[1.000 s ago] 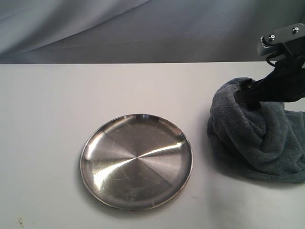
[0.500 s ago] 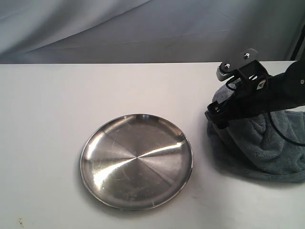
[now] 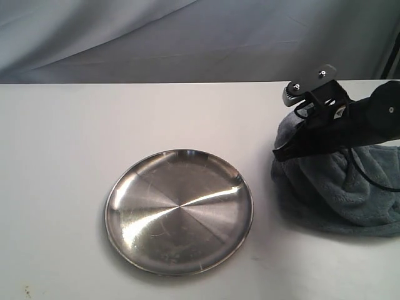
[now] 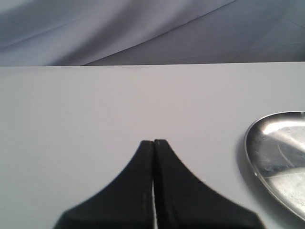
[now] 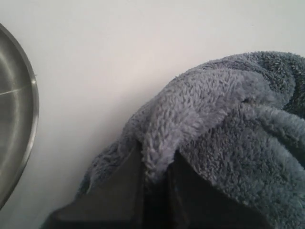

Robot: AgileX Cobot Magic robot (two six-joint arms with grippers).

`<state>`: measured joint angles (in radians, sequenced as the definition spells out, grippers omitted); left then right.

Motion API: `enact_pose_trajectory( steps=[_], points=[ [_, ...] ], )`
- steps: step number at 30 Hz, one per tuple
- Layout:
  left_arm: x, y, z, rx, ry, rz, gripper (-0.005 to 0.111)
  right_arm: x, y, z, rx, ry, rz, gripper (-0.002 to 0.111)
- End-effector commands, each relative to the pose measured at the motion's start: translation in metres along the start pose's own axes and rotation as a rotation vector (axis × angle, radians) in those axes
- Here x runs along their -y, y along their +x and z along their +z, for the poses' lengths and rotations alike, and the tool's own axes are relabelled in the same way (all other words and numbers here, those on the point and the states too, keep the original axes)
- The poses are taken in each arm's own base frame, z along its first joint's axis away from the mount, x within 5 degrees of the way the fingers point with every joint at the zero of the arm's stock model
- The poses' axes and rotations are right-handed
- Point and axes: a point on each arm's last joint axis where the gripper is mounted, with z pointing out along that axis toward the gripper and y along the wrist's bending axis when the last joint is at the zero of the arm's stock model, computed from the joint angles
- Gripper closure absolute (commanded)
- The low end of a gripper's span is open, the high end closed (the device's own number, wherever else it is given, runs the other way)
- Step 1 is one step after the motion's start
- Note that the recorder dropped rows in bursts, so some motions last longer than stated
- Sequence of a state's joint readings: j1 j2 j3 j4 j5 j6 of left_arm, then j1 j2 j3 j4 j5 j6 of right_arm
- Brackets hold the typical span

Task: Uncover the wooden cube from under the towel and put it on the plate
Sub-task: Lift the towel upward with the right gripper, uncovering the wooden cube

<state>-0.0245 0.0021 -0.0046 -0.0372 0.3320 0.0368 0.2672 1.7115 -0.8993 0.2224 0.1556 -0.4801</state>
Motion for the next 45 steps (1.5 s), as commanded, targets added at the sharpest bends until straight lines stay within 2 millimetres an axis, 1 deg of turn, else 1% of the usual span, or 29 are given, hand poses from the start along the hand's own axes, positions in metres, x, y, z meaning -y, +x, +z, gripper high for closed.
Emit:
enact_pose_trajectory(
  steps=[1,6,11,18,26,34,37,41,45],
  points=[
    [0.0,0.0,0.0,0.01,0.0,-0.008,0.106,0.001,-0.012,-0.023,0.04,-0.001,-0.008,0.108],
    [0.0,0.0,0.0,0.01,0.0,-0.004,0.106,0.003,-0.027,-0.062,0.154,0.021,0.009,0.108],
    [0.0,0.0,0.0,0.01,0.0,-0.004,0.106,0.004,-0.037,-0.096,0.253,0.045,0.007,0.108],
    [0.0,0.0,0.0,0.01,0.0,-0.007,0.106,0.004,-0.044,-0.134,0.36,0.071,0.002,0.108],
    [0.0,0.0,0.0,0.01,0.0,-0.007,0.106,0.005,-0.047,-0.165,0.459,0.103,-0.013,0.108],
    [0.0,0.0,0.0,0.01,0.0,-0.005,0.106,0.01,-0.057,-0.203,0.687,0.2,-0.004,0.108],
    [0.0,0.0,0.0,0.01,0.0,-0.005,0.106,0.012,-0.06,-0.209,0.742,0.227,-0.001,0.108],
    [0.0,0.0,0.0,0.01,0.0,-0.007,0.106,0.013,-0.062,-0.212,0.778,0.25,-0.005,0.108],
    [0.0,0.0,0.0,0.01,0.0,-0.007,0.106,0.016,-0.067,-0.218,0.851,0.293,-0.008,0.108]
  ],
)
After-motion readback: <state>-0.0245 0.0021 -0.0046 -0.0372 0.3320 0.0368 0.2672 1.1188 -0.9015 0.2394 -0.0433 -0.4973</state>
